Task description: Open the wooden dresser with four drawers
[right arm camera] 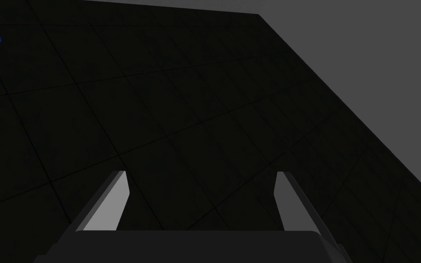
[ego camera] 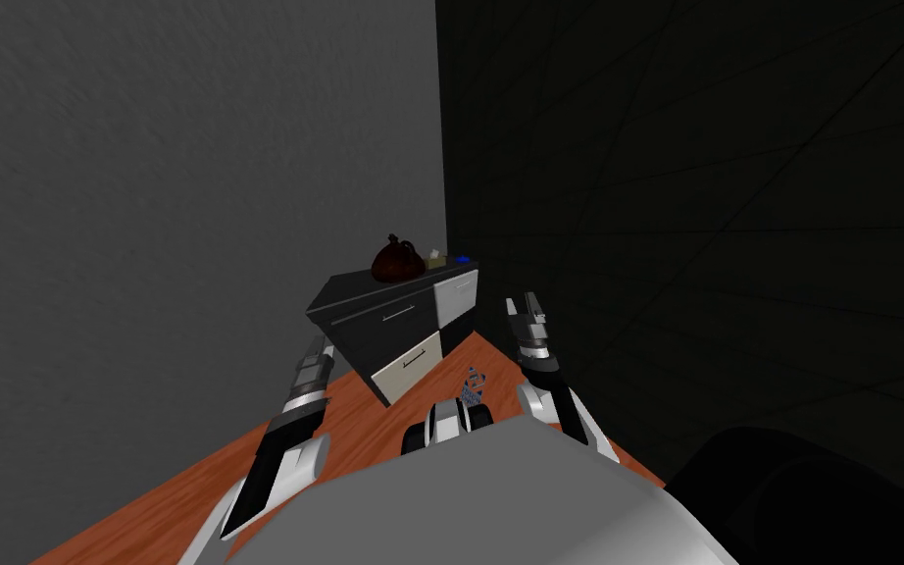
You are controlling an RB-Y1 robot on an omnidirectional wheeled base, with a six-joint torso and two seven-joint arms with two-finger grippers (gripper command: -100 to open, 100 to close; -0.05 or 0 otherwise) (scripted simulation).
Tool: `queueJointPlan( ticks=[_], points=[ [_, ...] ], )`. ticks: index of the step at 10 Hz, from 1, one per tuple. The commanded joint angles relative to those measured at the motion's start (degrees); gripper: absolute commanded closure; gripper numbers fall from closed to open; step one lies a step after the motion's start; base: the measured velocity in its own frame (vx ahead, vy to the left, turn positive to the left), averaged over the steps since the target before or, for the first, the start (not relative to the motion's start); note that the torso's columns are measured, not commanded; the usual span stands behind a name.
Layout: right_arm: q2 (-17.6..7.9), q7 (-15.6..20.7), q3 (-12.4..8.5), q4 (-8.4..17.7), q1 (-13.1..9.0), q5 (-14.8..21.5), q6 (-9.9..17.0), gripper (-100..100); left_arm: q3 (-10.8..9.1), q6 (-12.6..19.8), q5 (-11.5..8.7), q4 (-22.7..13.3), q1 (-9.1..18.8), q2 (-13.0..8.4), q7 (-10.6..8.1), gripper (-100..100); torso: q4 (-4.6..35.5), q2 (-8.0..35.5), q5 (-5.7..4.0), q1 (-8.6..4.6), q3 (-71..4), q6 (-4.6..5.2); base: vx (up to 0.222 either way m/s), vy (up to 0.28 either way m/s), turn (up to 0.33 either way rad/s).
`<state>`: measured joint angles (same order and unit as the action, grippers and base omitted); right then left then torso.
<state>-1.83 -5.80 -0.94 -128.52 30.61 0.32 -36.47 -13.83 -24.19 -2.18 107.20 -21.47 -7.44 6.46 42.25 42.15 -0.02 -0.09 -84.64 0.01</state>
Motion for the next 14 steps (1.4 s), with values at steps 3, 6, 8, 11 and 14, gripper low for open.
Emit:
queueJointPlan(
  ticks=[3, 6, 8, 11, 14],
  points=[
    [0.0, 0.0, 0.0, 0.0, 0.01, 0.0, 0.0, 0, -0.94, 1.6, -0.8, -1.32, 0.74, 0.89, -0.11, -100, 0.0, 0.05, 0.01, 0.08, 0.01, -0.01, 0.105, -0.107, 0.045],
    [0.0, 0.0, 0.0, 0.0, 0.0, 0.0, 0.0, 0, -1.81, 3.03, -1.54, -2.5, 1.4, 1.07, -0.21, -100, 0.06, 0.24, 0.04, 0.14, 0.13, -0.01, 0.087, -0.103, 0.057],
    [0.01, 0.0, 0.0, 0.0, 0.01, 0.0, 0.0, 0, -2.39, 3.98, -2.02, -3.28, 1.84, 0.26, -0.27, -100, 0.0, 0.01, 0.0, 0.03, 0.0, -0.01, 0.119, -0.122, 0.049],
    [0.0, 0.0, 0.0, 0.0, 0.0, 0.0, 0.0, 0, -3.2, 5.32, -2.7, -4.43, 2.47, -0.26, -0.37, -100, 0.05, 0.2, 0.04, 0.11, 0.11, -0.01, 0.083, -0.107, 0.058],
    [0.01, 0.0, 0.01, 0.0, 0.0, 0.0, 0.0, 0, -4.06, 6.79, -3.44, -5.73, 3.16, 2.39, -0.47, -100, 0.01, 0.07, 0.0, 0.01, 0.03, 0.0, 0.101, -0.131, 0.052]
  ],
)
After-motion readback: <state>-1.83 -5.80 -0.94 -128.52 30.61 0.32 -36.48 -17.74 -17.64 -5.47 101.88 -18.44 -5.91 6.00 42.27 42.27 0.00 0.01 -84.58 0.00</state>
